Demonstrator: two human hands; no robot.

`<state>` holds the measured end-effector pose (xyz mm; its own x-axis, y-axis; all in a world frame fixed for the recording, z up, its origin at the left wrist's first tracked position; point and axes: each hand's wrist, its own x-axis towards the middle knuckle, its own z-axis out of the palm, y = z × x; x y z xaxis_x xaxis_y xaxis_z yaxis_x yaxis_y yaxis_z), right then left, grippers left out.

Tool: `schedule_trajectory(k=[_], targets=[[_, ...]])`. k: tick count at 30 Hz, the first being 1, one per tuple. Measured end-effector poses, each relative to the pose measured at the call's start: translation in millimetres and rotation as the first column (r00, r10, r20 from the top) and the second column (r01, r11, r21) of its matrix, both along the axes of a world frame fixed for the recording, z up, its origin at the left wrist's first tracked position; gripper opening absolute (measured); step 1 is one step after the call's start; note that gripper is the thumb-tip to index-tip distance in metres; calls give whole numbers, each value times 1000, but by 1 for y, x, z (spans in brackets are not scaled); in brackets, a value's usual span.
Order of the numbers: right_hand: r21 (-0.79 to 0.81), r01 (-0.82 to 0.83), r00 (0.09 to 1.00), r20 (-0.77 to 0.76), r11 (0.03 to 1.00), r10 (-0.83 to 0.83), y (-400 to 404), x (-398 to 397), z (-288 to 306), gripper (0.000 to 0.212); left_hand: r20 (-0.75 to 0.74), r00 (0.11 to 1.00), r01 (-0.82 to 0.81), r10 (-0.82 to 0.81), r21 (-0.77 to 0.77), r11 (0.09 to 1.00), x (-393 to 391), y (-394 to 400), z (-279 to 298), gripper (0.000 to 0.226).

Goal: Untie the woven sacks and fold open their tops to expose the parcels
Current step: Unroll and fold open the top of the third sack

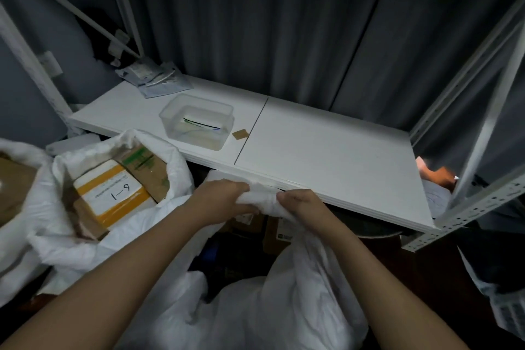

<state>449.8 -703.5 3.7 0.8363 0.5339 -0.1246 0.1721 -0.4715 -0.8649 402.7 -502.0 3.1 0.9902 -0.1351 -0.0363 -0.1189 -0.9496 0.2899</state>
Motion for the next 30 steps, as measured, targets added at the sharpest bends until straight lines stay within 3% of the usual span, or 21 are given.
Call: schedule_trajectory(k=[1,3,4,5,8,11,15,18,21,23,26,27,28,30], targets=[[-157,-18,999,48,987,26,2,0,6,44,18,1000,-5,5,-24,1000,0,0,-3,40],[-546,54,917,358,836,175,5,-1,11,38,18,999,-44,49,-208,977,-1,0,-6,33],[-571,94,829,498,815,253,6,-4,13,40,2,998,-63,67,-320,945,-1,2,-5,27],[-507,46,785,551,861,283,10,-6,14,44,-11,998,-68,69,-389,919,-1,5,-4,25],[-227,-218,875,385,949,293,22,-9,11,35,-60,998,-8,-22,-467,884,-7,17,5,40],[-94,-171,890,413,981,195,28,-8,0,31,-132,991,-16,-38,-389,921,-14,30,12,54],[-104,-155,833,521,982,186,29,-17,-5,41,-177,984,-45,15,-169,985,-23,36,17,34],[-101,-113,830,537,988,150,22,-20,-5,42,-55,998,-44,31,-244,969,-30,41,34,37],[-69,-117,849,511,991,136,18,-24,-8,38,-54,998,-22,9,-247,969,-45,38,44,48],[-83,-111,906,402,990,136,20,-25,-11,28,-38,999,11,-14,-99,995,-51,33,38,53],[-126,-87,996,-1,988,88,28,-18,-3,37,96,993,58,-65,75,995,-45,35,24,45],[-191,-85,995,-59,978,75,30,-16,2,37,108,992,63,-67,45,997,-43,36,19,49],[-317,-104,994,4,943,111,31,-14,7,36,97,994,61,-57,-46,997,-41,36,15,53],[-507,-91,917,293,857,271,32,-12,12,29,66,998,13,12,-365,931,-39,37,9,40]])
